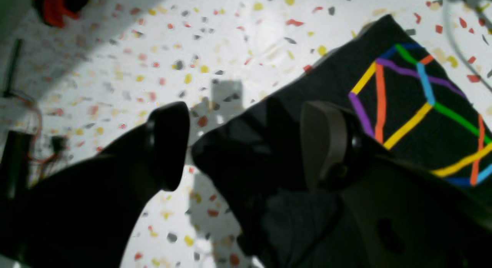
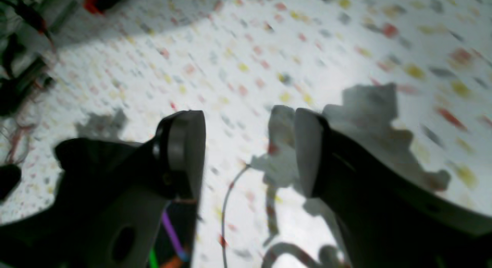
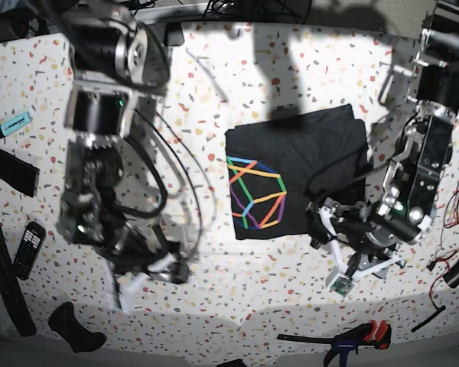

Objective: Fold the T-shirt properly

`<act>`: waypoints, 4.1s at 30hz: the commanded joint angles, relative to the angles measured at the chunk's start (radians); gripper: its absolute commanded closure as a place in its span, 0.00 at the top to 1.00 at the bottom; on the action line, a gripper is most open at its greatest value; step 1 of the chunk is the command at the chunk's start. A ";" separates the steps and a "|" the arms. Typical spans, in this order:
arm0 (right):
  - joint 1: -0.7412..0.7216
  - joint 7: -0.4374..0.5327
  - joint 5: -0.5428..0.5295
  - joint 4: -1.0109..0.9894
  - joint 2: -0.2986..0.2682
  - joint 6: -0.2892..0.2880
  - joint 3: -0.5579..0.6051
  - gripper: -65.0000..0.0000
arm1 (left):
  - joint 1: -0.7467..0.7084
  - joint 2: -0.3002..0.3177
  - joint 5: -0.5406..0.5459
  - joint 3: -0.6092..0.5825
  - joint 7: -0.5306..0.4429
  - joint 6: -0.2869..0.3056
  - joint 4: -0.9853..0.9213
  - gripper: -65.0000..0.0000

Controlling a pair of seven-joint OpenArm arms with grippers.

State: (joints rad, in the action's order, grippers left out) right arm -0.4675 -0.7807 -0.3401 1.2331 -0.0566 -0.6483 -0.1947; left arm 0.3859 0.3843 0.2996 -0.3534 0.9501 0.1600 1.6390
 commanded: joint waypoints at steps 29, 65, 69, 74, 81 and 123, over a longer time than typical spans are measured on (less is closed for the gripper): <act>0.041 0.097 0.154 -0.155 -0.043 -0.026 0.563 0.54 | -0.530 -0.065 -0.221 0.007 -0.150 -0.023 0.123 0.66; 0.548 -0.074 0.192 0.512 -0.168 0.110 0.561 0.54 | -0.272 -0.065 -0.222 0.006 -0.136 -0.026 -0.121 0.66; 0.549 -0.074 0.207 0.532 -0.168 0.134 0.561 0.54 | -0.248 -0.065 -0.225 0.006 -0.135 -0.025 -0.121 0.66; 0.548 -0.083 0.207 0.645 -0.168 0.142 0.561 0.54 | -0.195 -0.065 -0.221 0.006 -0.098 -0.026 -0.121 0.66; 0.549 -0.129 0.214 0.781 -0.168 0.159 0.548 0.54 | -0.117 -0.065 -0.221 0.006 -0.012 -0.014 -0.121 0.66; 1.402 -0.345 -0.065 1.123 -0.218 0.076 -0.441 0.54 | -1.167 0.156 0.207 0.807 -0.039 0.095 0.617 0.66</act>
State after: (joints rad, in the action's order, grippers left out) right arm 0.9234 -1.1339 -0.3962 2.3394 -0.2676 -0.5686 -0.6281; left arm -0.7780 0.5293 0.5125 0.4446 0.9207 0.2592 2.2414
